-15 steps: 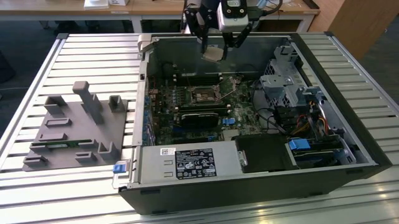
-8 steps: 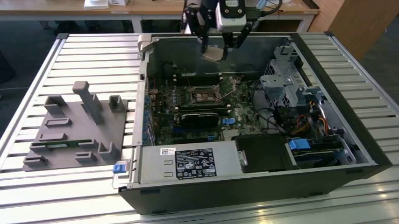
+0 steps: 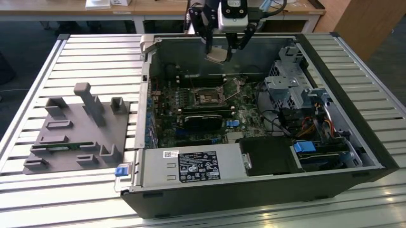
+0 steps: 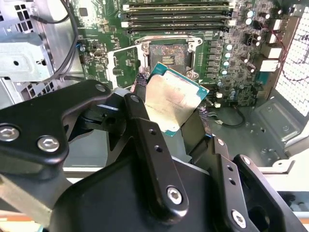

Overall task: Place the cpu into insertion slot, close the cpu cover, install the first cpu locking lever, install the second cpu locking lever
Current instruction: 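Place the cpu into insertion slot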

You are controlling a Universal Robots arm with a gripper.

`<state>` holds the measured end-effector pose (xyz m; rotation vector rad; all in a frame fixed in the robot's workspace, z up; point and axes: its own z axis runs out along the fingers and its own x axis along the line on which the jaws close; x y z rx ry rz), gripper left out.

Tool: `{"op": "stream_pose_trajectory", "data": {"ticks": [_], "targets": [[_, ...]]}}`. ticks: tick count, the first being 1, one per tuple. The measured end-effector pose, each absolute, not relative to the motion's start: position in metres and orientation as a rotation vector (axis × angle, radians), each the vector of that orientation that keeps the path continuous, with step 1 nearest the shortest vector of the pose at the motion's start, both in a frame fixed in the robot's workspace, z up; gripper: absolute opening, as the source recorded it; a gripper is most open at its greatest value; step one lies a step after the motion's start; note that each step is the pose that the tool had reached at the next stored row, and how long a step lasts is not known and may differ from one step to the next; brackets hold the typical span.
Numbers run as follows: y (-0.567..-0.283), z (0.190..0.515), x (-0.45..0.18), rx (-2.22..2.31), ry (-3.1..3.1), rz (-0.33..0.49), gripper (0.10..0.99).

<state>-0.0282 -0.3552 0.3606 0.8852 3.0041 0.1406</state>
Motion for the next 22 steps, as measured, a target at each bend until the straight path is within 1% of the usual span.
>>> {"op": "stream_pose_trajectory", "data": {"ticks": [22], "targets": [[-0.3552,0.3605,-0.0282,1.082,2.932,0.139,0.537]]}}
